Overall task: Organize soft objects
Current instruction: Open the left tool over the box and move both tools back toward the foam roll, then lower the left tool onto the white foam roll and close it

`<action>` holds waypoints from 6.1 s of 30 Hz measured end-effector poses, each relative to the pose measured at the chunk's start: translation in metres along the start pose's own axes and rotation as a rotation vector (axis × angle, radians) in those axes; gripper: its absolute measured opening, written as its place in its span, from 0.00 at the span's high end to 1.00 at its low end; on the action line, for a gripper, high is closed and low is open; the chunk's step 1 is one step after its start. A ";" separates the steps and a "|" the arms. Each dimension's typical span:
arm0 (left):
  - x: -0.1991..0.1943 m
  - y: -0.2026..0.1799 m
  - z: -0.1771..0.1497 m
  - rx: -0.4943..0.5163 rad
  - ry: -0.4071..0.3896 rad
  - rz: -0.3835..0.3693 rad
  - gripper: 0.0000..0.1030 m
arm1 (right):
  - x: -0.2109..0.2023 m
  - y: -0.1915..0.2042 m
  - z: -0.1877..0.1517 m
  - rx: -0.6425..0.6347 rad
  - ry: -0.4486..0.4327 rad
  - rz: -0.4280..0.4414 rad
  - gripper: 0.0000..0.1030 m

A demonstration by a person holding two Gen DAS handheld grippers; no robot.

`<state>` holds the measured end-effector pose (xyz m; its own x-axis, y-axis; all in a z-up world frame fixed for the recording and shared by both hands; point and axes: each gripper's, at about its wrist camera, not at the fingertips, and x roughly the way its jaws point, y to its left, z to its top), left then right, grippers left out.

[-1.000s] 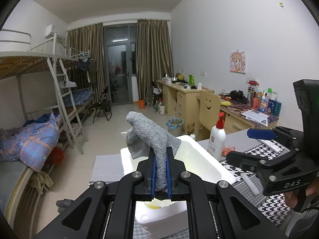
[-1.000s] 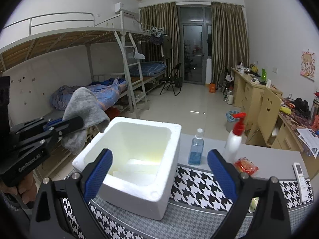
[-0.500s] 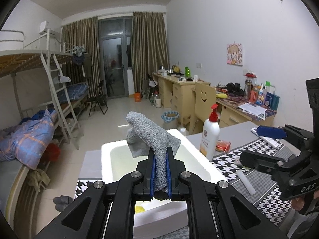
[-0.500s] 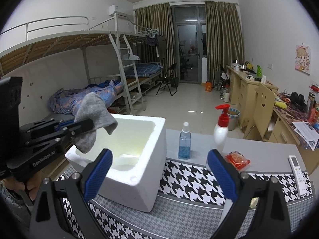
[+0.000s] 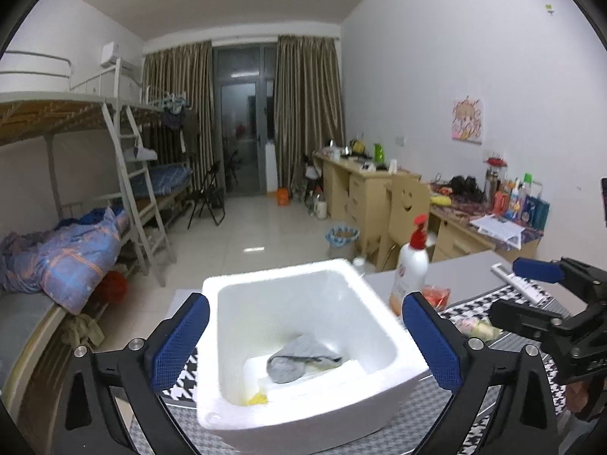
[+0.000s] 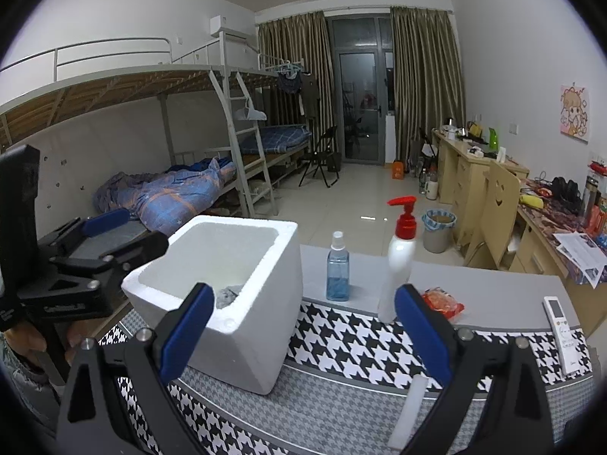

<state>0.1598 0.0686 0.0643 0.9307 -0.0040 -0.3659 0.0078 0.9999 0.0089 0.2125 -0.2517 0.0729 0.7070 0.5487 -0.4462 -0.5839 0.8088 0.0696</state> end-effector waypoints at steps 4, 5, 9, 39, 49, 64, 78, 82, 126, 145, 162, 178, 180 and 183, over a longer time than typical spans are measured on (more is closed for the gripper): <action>-0.010 -0.014 0.001 0.010 -0.017 0.000 0.01 | -0.012 -0.008 -0.002 0.006 -0.016 0.002 0.05; -0.011 -0.017 0.001 0.010 -0.019 0.005 0.01 | -0.015 -0.009 -0.003 0.007 -0.020 0.002 0.05; -0.019 -0.026 0.000 0.008 -0.024 0.004 0.01 | -0.028 -0.014 -0.008 0.009 -0.036 0.007 0.05; -0.051 -0.088 -0.026 0.017 -0.069 -0.092 0.01 | -0.081 -0.038 -0.039 0.040 -0.103 -0.042 0.05; -0.040 -0.091 -0.037 0.018 -0.052 -0.078 0.01 | -0.071 -0.047 -0.046 0.048 -0.097 -0.089 0.05; -0.015 -0.108 -0.041 0.016 0.005 -0.122 0.01 | -0.062 -0.076 -0.053 0.096 -0.056 -0.126 0.05; 0.001 -0.136 -0.052 0.044 0.056 -0.172 0.01 | -0.063 -0.107 -0.064 0.137 -0.013 -0.180 0.05; 0.008 -0.139 -0.055 0.039 0.077 -0.174 0.01 | -0.060 -0.111 -0.066 0.139 0.000 -0.183 0.05; 0.083 -0.194 -0.083 0.070 0.281 -0.146 0.01 | -0.004 -0.166 -0.084 0.124 0.176 -0.175 0.05; 0.109 -0.208 -0.095 0.073 0.360 -0.130 0.01 | 0.013 -0.176 -0.081 0.111 0.218 -0.173 0.05; 0.131 -0.223 -0.108 0.062 0.435 -0.117 0.19 | 0.029 -0.189 -0.085 0.138 0.241 -0.126 0.05; 0.147 -0.234 -0.122 0.082 0.530 -0.141 0.52 | 0.035 -0.194 -0.094 0.144 0.263 -0.115 0.05; 0.149 -0.234 -0.124 0.084 0.542 -0.142 0.57 | 0.036 -0.194 -0.095 0.144 0.265 -0.112 0.05; 0.148 -0.237 -0.125 0.099 0.535 -0.142 0.63 | 0.038 -0.195 -0.096 0.147 0.272 -0.112 0.05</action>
<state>0.2501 -0.1673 -0.1084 0.6028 -0.1065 -0.7908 0.1781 0.9840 0.0033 0.3151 -0.4086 -0.0435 0.6196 0.3942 -0.6788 -0.4306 0.8937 0.1260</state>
